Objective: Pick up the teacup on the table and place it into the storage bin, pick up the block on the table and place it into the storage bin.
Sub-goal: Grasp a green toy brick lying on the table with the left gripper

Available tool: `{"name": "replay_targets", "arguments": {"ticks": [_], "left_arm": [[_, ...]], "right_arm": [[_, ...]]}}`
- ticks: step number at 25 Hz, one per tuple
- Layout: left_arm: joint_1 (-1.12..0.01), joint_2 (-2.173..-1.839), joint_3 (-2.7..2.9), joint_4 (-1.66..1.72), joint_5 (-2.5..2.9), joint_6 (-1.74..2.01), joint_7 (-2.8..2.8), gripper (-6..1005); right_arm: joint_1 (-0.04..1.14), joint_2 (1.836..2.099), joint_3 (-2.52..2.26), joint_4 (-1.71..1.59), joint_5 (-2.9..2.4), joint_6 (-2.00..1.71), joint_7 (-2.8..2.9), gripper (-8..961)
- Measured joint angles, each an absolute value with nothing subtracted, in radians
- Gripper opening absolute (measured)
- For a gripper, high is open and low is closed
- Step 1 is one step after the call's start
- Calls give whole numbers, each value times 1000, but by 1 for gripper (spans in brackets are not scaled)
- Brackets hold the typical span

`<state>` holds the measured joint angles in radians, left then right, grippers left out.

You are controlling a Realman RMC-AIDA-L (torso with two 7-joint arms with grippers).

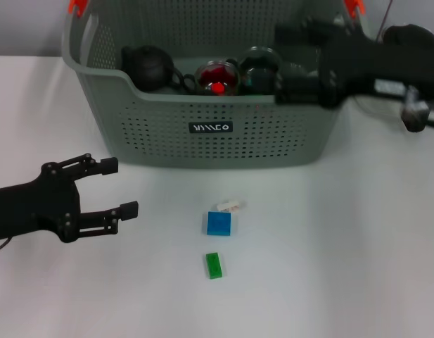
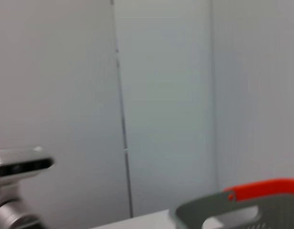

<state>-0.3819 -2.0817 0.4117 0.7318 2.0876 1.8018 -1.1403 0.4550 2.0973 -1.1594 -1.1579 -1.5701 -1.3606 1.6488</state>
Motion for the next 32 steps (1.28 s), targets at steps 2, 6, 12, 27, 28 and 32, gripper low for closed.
{"name": "replay_targets", "arguments": {"ticks": [2, 6, 12, 27, 28, 32], "left_arm": [[-389, -2081, 418, 732, 2090, 1814, -1141, 821], [-401, -2083, 495, 740, 2096, 1844, -1145, 821], [-412, -2095, 657, 804, 2097, 1848, -1174, 821], [-592, -2128, 970, 934, 2279, 1782, -1496, 821], [-600, -2132, 990, 940, 2297, 1769, -1517, 821], [-624, -2146, 1049, 953, 2352, 1730, -1570, 820]], "right_arm": [[424, 2095, -1140, -1162, -1577, -1421, 1644, 929], [387, 2091, -1046, -1160, -1634, -1577, 1643, 927], [381, 2093, -914, -1146, -1743, -1778, 1681, 927], [528, 2091, -900, -993, -1927, -1774, 1745, 927], [533, 2088, -894, -993, -1936, -1773, 1747, 927], [542, 2067, -860, -994, -1947, -1772, 1755, 926]]}}
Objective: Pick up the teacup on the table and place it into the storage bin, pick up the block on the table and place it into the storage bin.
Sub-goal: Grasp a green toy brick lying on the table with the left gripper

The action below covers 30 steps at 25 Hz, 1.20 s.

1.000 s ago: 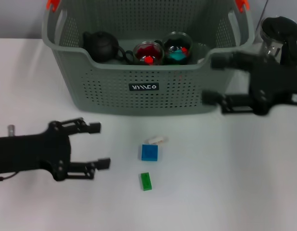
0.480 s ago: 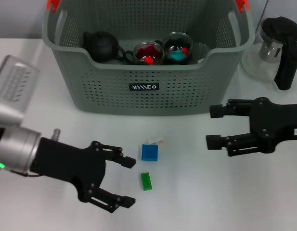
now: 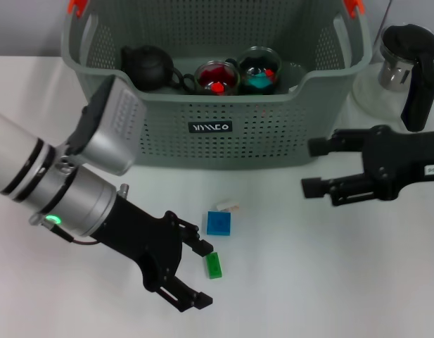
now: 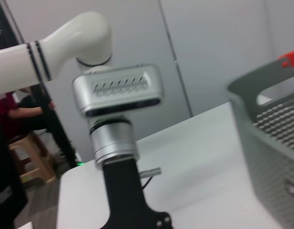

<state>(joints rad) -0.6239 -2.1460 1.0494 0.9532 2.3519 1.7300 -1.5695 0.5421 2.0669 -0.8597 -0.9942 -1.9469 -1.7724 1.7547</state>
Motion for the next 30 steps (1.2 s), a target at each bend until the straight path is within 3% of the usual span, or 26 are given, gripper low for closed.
{"name": "replay_targets", "arguments": {"ticks": [5, 14, 30], "left_arm": [[-632, -2164, 1090, 991, 2381, 1646, -1622, 820], [-643, -2166, 1308, 1189, 2465, 1612, -1814, 820], [-654, -2173, 1616, 1295, 2568, 1560, -2171, 819]], "right_arm": [[542, 2041, -819, -989, -1948, -1772, 1755, 926], [542, 2025, -803, -989, -1960, -1773, 1768, 926], [546, 2031, -805, -986, -1985, -1762, 1769, 926]]}}
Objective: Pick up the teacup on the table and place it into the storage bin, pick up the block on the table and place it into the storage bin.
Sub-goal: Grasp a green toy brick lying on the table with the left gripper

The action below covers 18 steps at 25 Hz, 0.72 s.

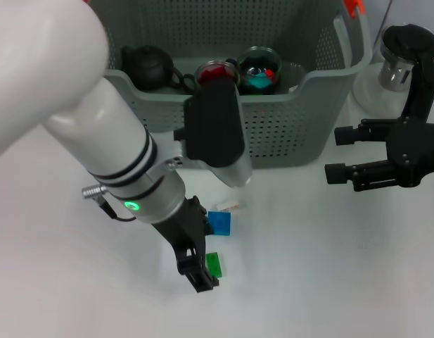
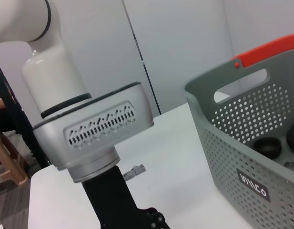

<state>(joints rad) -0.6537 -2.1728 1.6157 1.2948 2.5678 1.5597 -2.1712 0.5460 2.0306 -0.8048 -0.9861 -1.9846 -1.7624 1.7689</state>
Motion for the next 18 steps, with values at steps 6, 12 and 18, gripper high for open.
{"name": "replay_targets", "arguments": {"ticks": [6, 12, 18], "left_arm": [[-653, -2177, 1704, 1284, 2593, 1524, -2241, 819], [-655, -2177, 1713, 1271, 2594, 1509, -2252, 819], [-665, -2177, 1716, 1247, 2594, 1488, -2273, 819]], "right_arm": [[554, 2030, -814, -986, -2037, -1769, 1757, 926], [577, 2030, -840, -986, -2141, -1770, 1747, 926], [602, 2039, -841, -986, -2228, -1752, 1747, 926]]}}
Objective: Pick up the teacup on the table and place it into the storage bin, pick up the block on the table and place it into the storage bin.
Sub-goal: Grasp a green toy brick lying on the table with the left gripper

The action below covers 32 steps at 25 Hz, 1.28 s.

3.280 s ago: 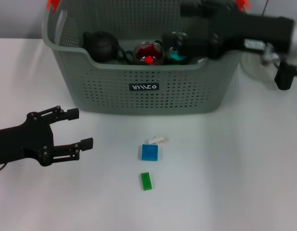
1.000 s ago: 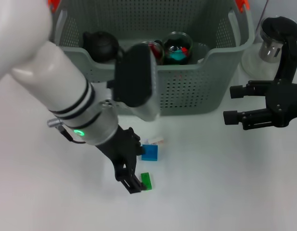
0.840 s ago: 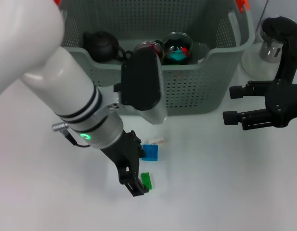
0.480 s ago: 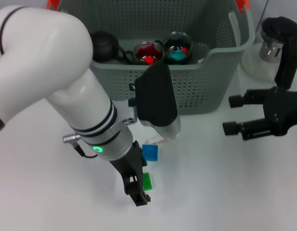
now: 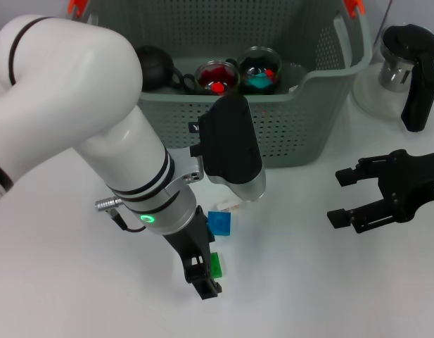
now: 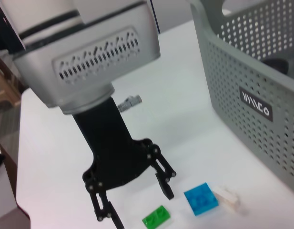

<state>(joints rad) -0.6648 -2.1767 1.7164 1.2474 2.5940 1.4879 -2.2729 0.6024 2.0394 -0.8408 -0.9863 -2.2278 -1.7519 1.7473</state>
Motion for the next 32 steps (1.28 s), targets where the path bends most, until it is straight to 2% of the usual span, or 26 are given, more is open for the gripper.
{"name": "replay_targets", "arguments": {"ticks": [25, 31, 32], "left_arm": [[-716, -2176, 1815, 1188, 2595, 1443, -2372, 818], [-722, -2177, 1824, 1178, 2615, 1424, -2391, 680], [-722, -2177, 1824, 1178, 2616, 1424, -2393, 681]], "right_arm": [[613, 2056, -841, -986, -2270, -1712, 1747, 925], [614, 2060, -841, -986, -2270, -1712, 1747, 925], [614, 2060, -841, -986, -2270, -1712, 1747, 925]]}}
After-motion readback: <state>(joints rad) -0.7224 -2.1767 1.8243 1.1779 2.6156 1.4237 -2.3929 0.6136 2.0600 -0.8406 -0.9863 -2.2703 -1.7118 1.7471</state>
